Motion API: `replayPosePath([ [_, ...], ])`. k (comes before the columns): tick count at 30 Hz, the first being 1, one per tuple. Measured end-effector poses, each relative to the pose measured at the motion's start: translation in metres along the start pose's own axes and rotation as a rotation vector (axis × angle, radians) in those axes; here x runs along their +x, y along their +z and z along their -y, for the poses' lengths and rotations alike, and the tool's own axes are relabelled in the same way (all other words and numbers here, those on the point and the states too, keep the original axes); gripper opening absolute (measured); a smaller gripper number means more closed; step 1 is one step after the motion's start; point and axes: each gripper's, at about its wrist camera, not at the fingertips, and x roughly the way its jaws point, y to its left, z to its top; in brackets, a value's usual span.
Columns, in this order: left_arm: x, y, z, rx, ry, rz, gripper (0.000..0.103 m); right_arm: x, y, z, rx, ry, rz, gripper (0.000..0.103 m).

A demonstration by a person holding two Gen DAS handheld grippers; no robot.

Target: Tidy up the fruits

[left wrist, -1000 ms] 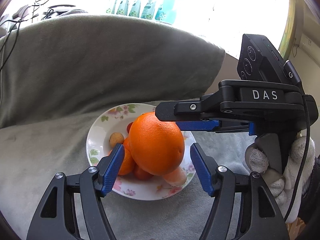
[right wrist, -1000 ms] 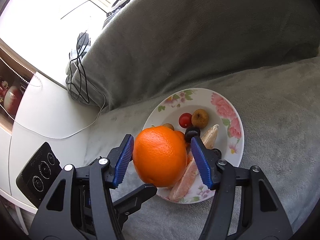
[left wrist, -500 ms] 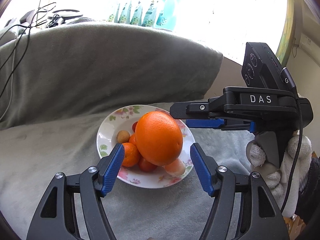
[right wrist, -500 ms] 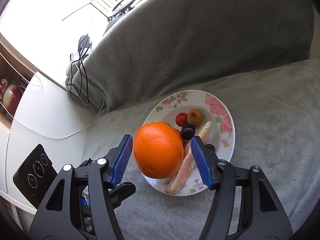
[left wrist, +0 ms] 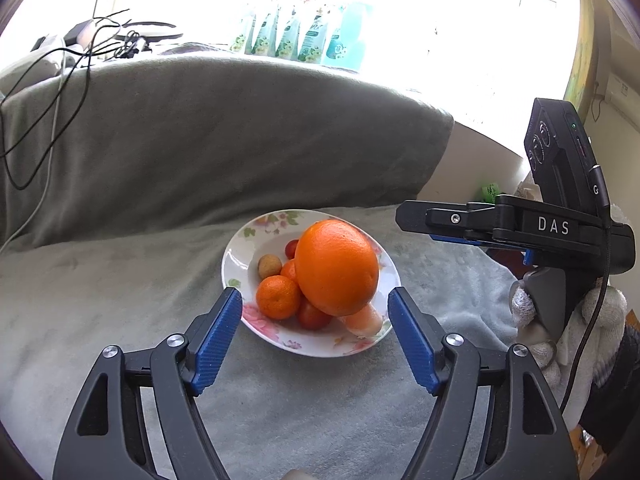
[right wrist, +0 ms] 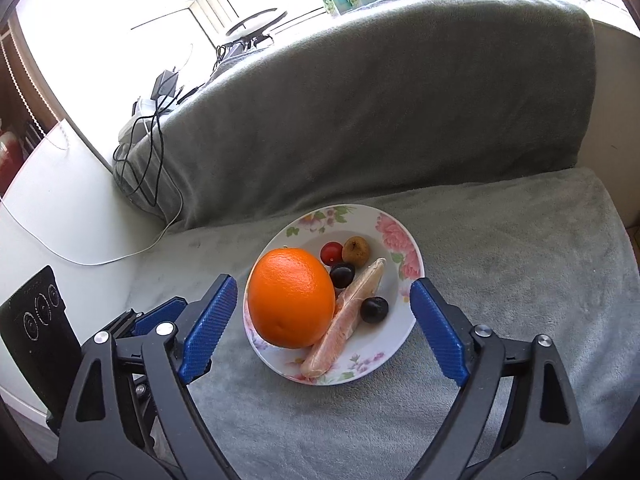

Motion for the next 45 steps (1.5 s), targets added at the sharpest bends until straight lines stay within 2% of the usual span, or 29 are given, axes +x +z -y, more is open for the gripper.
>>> replayPosePath([
  [3,-0.004,-0.002,-0.003,-0.014,0.016,0.002,0.081,-0.011,-0.004,-0.006,-0.035,-0.062,0.039,0.092],
  [7,-0.013,-0.004,-0.008,-0.035,0.045,0.007,0.081,-0.029,-0.011,-0.015,-0.084,-0.162,0.110,0.100],
  [12,-0.034,-0.009,-0.009,-0.033,0.087,0.029,0.081,-0.053,-0.026,-0.024,-0.098,-0.268,0.192,0.103],
  [17,-0.058,-0.017,-0.006,-0.028,0.122,0.057,0.082,-0.067,-0.039,-0.032,-0.106,-0.343,0.225,0.103],
  [26,-0.085,-0.032,-0.008,-0.050,0.173,0.077,0.085,-0.088,-0.068,-0.039,-0.092,-0.397,0.283,0.103],
  [33,-0.097,-0.038,-0.010,-0.067,0.219,0.091,0.085,-0.094,-0.074,-0.045,-0.100,-0.391,0.293,0.103],
  [45,-0.103,-0.040,-0.009,-0.083,0.222,0.101,0.085,-0.098,-0.076,-0.057,-0.127,-0.392,0.310,0.103],
])
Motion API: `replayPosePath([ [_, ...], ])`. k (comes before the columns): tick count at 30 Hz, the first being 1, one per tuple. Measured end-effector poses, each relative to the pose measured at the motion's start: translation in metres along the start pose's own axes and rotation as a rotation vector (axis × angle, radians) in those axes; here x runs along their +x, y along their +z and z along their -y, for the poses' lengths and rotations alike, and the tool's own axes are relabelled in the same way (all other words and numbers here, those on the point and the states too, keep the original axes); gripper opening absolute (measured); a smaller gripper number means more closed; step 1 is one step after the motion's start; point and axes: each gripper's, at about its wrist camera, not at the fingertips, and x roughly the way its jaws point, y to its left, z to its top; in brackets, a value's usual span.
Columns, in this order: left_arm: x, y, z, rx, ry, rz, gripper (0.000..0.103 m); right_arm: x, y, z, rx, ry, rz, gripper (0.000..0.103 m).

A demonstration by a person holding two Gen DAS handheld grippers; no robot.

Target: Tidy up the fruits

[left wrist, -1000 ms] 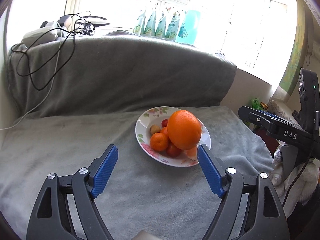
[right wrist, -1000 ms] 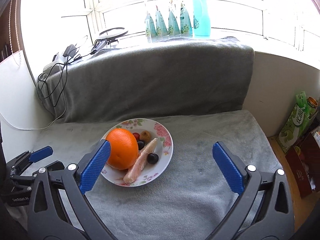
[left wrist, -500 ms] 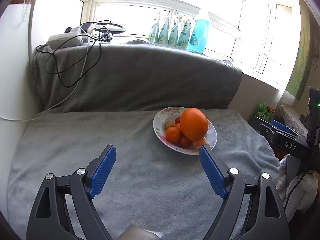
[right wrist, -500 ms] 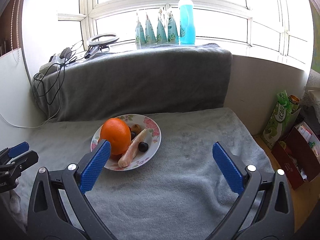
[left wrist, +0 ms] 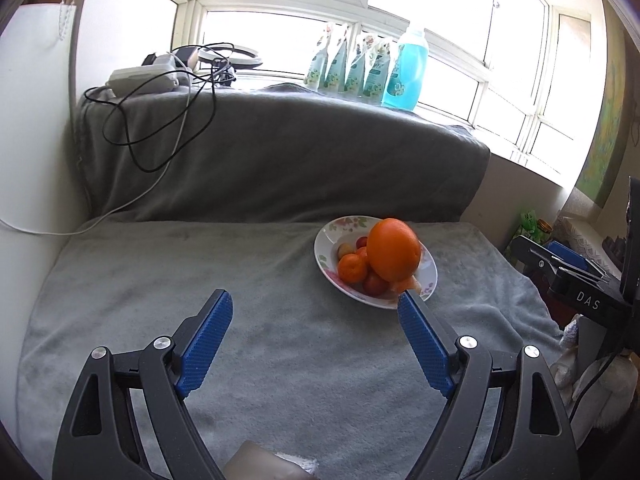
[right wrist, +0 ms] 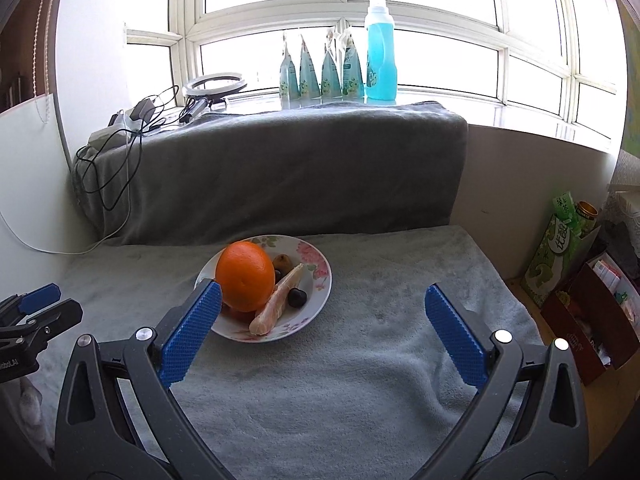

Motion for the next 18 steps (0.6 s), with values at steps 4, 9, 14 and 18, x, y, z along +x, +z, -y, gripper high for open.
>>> replayPosePath([
  [4,-0.0016,-0.0007,0.0003,0.002,0.001,0.004,0.085,-0.0015,-0.0005,-0.0013,-0.001,0.004,0.003,0.103],
  [9,-0.0034,-0.0015,0.0035,0.005,-0.003,0.008,0.085,-0.0017,-0.0005,-0.0017,-0.003,0.004,0.003,0.103],
  [14,-0.0039,-0.0013,0.0049,0.006,-0.001,0.008,0.085,-0.0011,-0.0002,-0.0008,0.001,0.009,0.003,0.103],
  [18,-0.0045,-0.0006,0.0057,0.006,-0.001,0.012,0.085,-0.0033,0.0002,-0.0009,0.004,0.007,0.004,0.103],
])
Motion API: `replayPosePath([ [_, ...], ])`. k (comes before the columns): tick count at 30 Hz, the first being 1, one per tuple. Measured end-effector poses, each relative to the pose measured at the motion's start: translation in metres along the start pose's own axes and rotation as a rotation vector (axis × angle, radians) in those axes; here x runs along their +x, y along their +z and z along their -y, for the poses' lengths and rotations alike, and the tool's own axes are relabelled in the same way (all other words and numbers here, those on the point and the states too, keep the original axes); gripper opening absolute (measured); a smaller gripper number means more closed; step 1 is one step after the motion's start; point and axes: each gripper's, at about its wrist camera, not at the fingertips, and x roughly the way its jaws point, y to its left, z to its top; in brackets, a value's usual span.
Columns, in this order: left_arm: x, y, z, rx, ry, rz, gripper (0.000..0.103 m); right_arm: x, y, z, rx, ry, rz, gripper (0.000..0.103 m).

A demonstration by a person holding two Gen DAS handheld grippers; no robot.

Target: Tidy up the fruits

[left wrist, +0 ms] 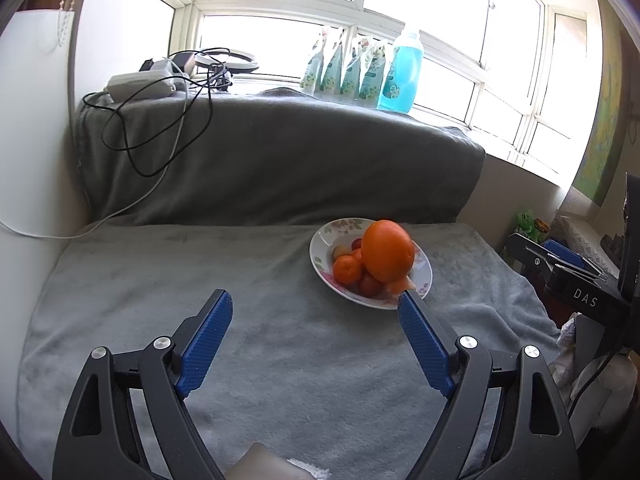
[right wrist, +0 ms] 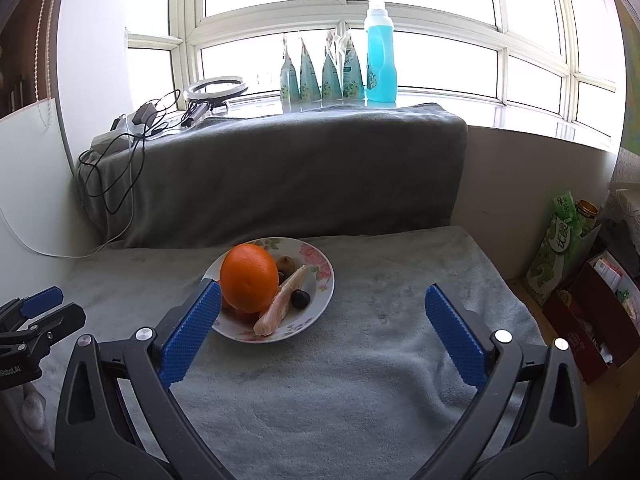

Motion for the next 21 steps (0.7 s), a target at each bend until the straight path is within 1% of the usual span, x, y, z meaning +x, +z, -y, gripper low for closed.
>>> replayPosePath([
  [10,-0.0006,0.0009,0.0021,0.005,-0.001,0.003,0.085,-0.0018,0.0012,-0.0031,-0.003,0.004,0.000,0.103],
  [16,-0.0004,0.0006,0.0017,-0.001,0.011,0.005,0.085,-0.0018,0.0007,-0.0036,-0.003,0.002,-0.001,0.103],
  [21,-0.0024,-0.0005,0.0016,0.009,0.011,0.025,0.085,-0.0014,0.0007,-0.0050,-0.004,0.006,-0.003,0.103],
])
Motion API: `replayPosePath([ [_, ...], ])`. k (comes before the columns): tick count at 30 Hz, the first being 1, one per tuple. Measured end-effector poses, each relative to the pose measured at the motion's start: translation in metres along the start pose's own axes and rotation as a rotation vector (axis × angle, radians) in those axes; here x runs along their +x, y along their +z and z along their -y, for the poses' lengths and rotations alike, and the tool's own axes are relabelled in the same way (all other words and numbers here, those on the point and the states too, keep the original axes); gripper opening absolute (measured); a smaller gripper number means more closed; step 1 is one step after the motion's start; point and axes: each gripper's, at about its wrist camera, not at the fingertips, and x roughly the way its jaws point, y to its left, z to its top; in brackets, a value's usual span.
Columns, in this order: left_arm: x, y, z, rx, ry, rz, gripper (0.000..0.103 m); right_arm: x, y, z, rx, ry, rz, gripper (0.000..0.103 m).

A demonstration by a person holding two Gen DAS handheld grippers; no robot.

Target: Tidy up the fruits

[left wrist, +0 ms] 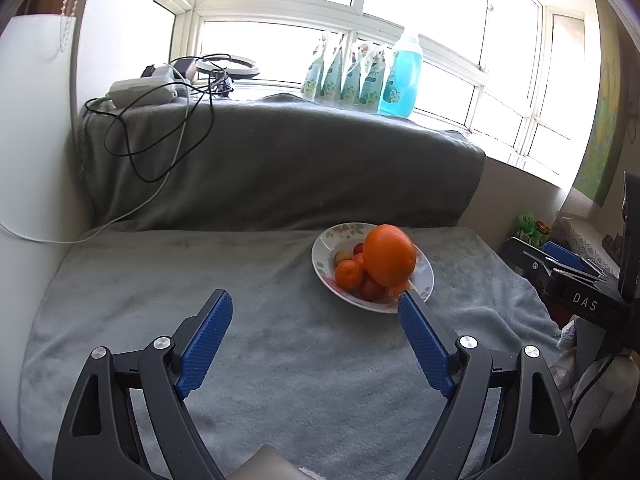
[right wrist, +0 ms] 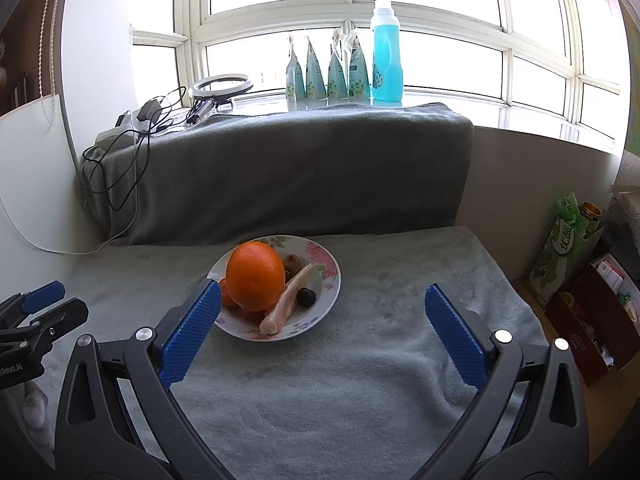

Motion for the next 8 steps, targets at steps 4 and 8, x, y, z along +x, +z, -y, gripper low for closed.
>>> replayPosePath([
  [4,0.0003,-0.0001,0.0003,0.004,0.003,0.004,0.085,0.0009,-0.0008,-0.0011,-0.001,0.002,-0.002,0.103],
  [8,0.0018,-0.0008,0.0003,0.005,0.001,-0.006,0.085,0.0017,-0.0013,-0.0010,-0.001,0.002,-0.005,0.103],
])
